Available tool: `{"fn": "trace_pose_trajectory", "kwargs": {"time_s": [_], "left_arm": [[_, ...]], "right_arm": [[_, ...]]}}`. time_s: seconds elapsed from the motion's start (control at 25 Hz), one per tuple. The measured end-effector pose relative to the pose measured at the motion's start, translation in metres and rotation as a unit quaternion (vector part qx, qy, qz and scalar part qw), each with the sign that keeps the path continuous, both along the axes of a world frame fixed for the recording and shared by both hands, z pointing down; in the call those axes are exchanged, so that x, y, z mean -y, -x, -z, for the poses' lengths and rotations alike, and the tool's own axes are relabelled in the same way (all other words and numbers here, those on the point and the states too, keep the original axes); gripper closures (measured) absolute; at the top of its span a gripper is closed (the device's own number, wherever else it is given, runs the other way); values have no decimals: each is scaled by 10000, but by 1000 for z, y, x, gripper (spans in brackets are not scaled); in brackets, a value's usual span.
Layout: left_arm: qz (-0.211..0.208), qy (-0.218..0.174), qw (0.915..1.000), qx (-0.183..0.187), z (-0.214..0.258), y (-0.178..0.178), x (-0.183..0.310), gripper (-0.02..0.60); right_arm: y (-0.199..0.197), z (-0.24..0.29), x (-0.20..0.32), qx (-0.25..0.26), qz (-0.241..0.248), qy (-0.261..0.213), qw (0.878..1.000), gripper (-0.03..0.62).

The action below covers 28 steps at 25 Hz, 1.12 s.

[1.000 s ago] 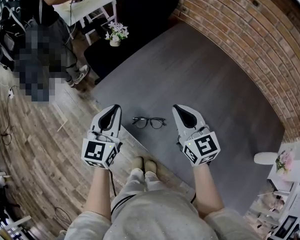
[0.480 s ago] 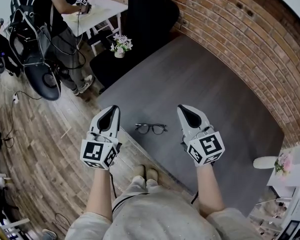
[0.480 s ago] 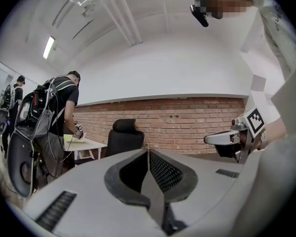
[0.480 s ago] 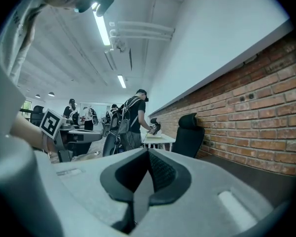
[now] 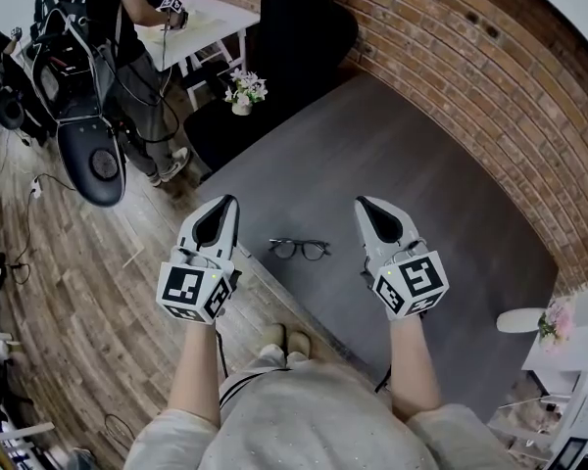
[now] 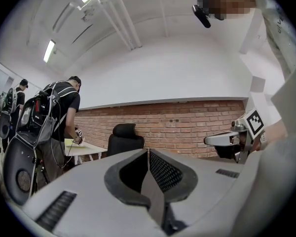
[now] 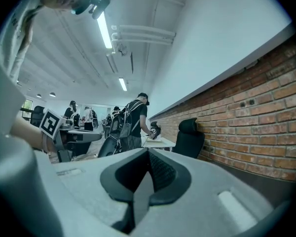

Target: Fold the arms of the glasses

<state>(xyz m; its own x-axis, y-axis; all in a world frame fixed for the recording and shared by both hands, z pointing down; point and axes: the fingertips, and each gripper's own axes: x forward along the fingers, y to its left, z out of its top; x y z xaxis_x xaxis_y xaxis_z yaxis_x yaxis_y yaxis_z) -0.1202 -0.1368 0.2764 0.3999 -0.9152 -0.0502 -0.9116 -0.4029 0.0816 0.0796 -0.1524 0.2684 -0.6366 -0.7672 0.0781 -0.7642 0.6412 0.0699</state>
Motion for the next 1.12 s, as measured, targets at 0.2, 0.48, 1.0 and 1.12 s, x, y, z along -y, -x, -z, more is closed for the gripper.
{"fn": "trace_pose_trajectory", "kwargs": {"time_s": [0.2,0.48,1.0,1.12], "left_arm": [[14,-73,10000,0,8,1,-5,572],[65,-99,9999,-28,10,5,-9,572],[56,-89,9999,-14,7,9,-3,572],[41,-79,10000,-20,6,10,-1,572]], "right_arm": [[-1,6,-4,25,10,-57,10000,595],[-1,11,-7,59,-13,-122,9999,595],[-1,8,-3,37,-94,-139,9999,595],[0,7,-2,34,-93,-124,9999,595]]}}
